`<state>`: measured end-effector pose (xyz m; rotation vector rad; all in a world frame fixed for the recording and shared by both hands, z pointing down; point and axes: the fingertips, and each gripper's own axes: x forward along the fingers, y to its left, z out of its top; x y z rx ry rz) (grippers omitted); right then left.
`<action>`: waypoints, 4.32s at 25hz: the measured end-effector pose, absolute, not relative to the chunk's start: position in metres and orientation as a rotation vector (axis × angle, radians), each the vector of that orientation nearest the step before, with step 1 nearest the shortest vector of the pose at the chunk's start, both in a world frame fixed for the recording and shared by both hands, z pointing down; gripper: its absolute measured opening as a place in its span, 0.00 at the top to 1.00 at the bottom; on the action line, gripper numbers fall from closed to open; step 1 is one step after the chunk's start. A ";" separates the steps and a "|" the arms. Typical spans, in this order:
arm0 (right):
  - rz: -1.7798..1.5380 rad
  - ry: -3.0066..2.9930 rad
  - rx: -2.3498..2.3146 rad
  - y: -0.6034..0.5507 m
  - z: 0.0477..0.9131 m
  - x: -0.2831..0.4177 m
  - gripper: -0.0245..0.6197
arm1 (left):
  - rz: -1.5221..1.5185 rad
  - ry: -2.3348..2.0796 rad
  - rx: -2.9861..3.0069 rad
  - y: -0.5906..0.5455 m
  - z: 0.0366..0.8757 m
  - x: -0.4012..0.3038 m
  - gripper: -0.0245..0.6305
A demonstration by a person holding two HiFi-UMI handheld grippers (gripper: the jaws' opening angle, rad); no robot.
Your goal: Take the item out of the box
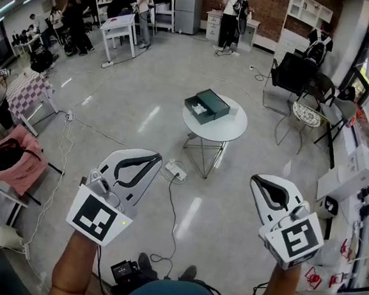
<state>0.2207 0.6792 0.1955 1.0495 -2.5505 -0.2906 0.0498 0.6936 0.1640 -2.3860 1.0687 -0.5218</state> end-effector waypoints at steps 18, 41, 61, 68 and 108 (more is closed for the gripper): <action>-0.286 -2.599 1.004 0.646 0.208 0.280 0.90 | -0.583 1.108 -2.372 0.672 0.186 0.113 0.93; -0.159 -2.495 1.256 0.459 0.204 0.110 0.90 | -0.474 0.914 -2.476 0.454 0.186 -0.060 0.93; -0.181 -2.505 1.213 0.320 0.210 0.010 0.90 | -0.453 0.946 -2.498 0.326 0.204 -0.155 0.93; -0.170 -2.594 1.085 0.242 0.214 0.024 0.90 | -0.515 1.055 -2.465 0.266 0.207 -0.135 0.93; -0.082 -2.538 1.222 -0.101 0.231 0.096 0.90 | -0.516 0.875 -2.542 -0.106 0.221 -0.053 0.93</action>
